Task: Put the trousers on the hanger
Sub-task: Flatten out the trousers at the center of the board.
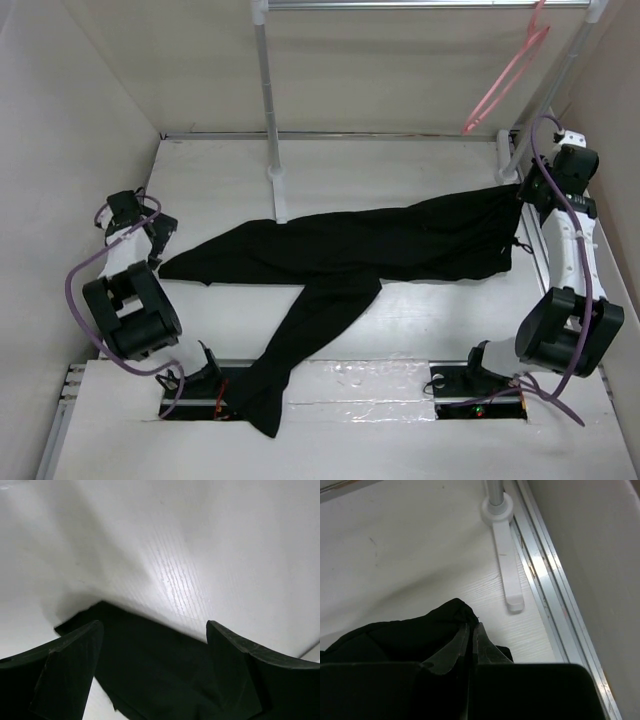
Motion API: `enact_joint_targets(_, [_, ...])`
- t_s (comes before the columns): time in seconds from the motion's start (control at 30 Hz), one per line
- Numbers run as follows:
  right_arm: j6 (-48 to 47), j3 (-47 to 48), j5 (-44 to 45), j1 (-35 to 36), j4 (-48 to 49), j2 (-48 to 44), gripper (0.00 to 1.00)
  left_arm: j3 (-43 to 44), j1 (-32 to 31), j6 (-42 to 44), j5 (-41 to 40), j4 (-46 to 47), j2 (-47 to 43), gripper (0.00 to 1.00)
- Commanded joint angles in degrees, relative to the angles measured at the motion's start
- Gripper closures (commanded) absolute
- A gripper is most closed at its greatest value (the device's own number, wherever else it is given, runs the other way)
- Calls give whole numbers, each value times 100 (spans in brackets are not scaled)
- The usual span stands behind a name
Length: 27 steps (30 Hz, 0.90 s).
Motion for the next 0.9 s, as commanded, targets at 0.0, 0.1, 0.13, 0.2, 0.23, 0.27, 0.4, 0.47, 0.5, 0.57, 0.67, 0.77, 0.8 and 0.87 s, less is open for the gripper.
enact_joint_targets(0.0, [123, 189, -79, -41, 228, -157, 100, 273, -345, 167, -159, 41, 445, 20])
enact_joint_targets(0.1, [88, 181, -104, -40, 183, -113, 100, 38, -503, 202, -39, 286, 587, 20])
enact_joint_targets(0.13, [88, 112, -157, -40, 183, -148, 100, 28, -565, 246, 196, 261, 743, 20])
enact_joint_targets(0.2, [96, 59, -158, 12, 288, -191, 100, 54, -565, 316, 234, 16, 797, 20])
enact_joint_targets(0.23, [97, 6, -140, 12, 341, -227, 100, 2, -617, 360, 286, -73, 798, 21])
enact_joint_targets(0.27, [105, -12, -140, 12, 359, -262, 100, -77, -618, 447, 417, -117, 711, 21])
enact_joint_targets(0.4, [88, -3, -298, 12, 376, -245, 100, -674, -618, 518, 480, 286, 130, 43])
enact_joint_targets(0.47, [96, -38, -316, 65, 420, -271, 100, -632, -618, 501, 681, 287, 261, 84])
enact_joint_targets(0.5, [97, -56, -325, 65, 438, -315, 100, -544, -618, 536, 769, 295, 409, 100])
enact_joint_targets(0.57, [114, -82, -342, 65, 499, -359, 100, -438, -618, 527, 910, 313, 507, 100])
enact_joint_targets(0.67, [114, -30, -395, 65, 499, -420, 100, -9, -618, 492, 1060, 287, 473, 100])
enact_joint_targets(0.77, [158, 41, -369, 65, 526, -421, 100, 1009, -688, 352, 1078, 95, 358, 100])
enact_joint_targets(0.8, [167, 58, -369, 65, 535, -394, 100, 1595, -793, 352, 1043, 50, 358, 100])
enact_joint_targets(0.87, [184, 76, -377, 65, 561, -307, 100, 2143, -855, 360, 999, -325, 445, 100])
